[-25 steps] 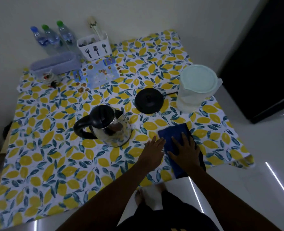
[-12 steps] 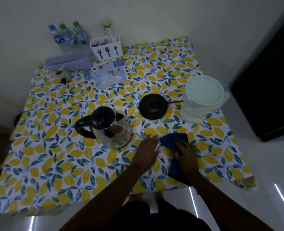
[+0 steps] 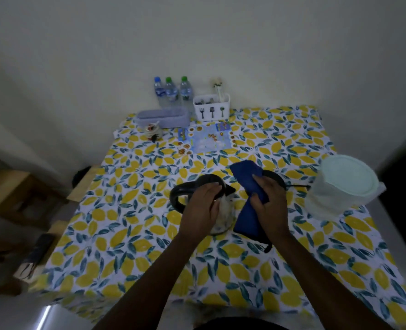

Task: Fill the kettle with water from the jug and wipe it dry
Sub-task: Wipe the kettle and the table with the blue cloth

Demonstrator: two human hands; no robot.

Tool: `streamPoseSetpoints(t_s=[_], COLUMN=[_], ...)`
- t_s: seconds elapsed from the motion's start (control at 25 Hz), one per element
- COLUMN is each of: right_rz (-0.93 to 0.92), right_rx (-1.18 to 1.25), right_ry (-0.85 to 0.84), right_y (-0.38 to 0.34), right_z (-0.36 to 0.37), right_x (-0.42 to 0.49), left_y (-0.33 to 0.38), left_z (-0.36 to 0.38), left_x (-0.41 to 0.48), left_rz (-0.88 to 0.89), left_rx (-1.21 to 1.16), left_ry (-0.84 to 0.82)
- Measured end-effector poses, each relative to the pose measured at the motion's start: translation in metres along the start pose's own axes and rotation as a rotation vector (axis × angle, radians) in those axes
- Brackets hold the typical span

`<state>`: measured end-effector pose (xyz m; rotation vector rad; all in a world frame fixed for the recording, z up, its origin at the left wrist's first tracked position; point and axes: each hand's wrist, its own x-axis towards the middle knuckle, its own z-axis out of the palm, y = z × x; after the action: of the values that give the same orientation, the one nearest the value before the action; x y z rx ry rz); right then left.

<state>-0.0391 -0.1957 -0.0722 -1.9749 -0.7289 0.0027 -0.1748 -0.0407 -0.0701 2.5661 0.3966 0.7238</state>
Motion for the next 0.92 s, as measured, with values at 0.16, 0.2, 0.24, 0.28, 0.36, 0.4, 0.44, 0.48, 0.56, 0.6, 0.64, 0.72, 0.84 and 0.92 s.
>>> streamPoseSetpoints(t_s=[0.16, 0.2, 0.24, 0.28, 0.36, 0.4, 0.44, 0.48, 0.56, 0.6, 0.64, 0.72, 0.84, 0.92], right_rz=[-0.120, -0.110, -0.092, -0.052, 0.075, 0.143, 0.174, 0.159, 0.059, 0.011, -0.002, 0.034, 0.141, 0.153], right_rx=[-0.090, -0.164, -0.255, -0.345, -0.458, -0.488, -0.527, -0.581, -0.672, -0.710, -0.744, -0.800, -0.834, -0.851], right_ry=[-0.077, -0.147, -0.224, -0.304, -0.428, -0.447, -0.428, -0.377, -0.270, -0.253, -0.264, -0.302, -0.356, -0.349], right_y=[-0.047, -0.056, -0.063, -0.067, -0.074, -0.076, -0.080, -0.082, -0.082, -0.081, -0.081, -0.085, -0.103, -0.109], right_z=[0.051, 0.066, 0.082, 0.095, 0.110, 0.114, 0.116, 0.119, 0.123, 0.125, 0.128, 0.134, 0.147, 0.148], right_x=[0.026, 0.030, 0.035, 0.041, 0.055, 0.060, 0.061, 0.055, 0.025, 0.009, 0.001, 0.008, 0.049, 0.054], left_y=[-0.059, -0.070, -0.080, -0.087, -0.096, -0.099, -0.102, -0.104, -0.106, -0.106, -0.106, -0.108, -0.111, -0.113], left_z=[-0.038, -0.044, -0.049, -0.051, -0.053, -0.055, -0.057, -0.057, -0.055, -0.055, -0.055, -0.054, -0.056, -0.056], left_x=[0.013, 0.015, 0.017, 0.020, 0.025, 0.027, 0.030, 0.031, 0.031, 0.030, 0.031, 0.033, 0.036, 0.035], left_rz=[-0.224, -0.295, -0.344, -0.361, -0.348, -0.337, -0.327, -0.315, -0.295, -0.286, -0.278, -0.272, -0.307, -0.306], left_rx=[0.009, -0.027, -0.080, -0.132, -0.184, -0.196, -0.205, -0.211, -0.216, -0.212, -0.206, -0.196, -0.203, -0.191], left_ry=[-0.079, -0.169, -0.254, -0.316, -0.355, -0.361, -0.366, -0.369, -0.366, -0.361, -0.356, -0.350, -0.369, -0.391])
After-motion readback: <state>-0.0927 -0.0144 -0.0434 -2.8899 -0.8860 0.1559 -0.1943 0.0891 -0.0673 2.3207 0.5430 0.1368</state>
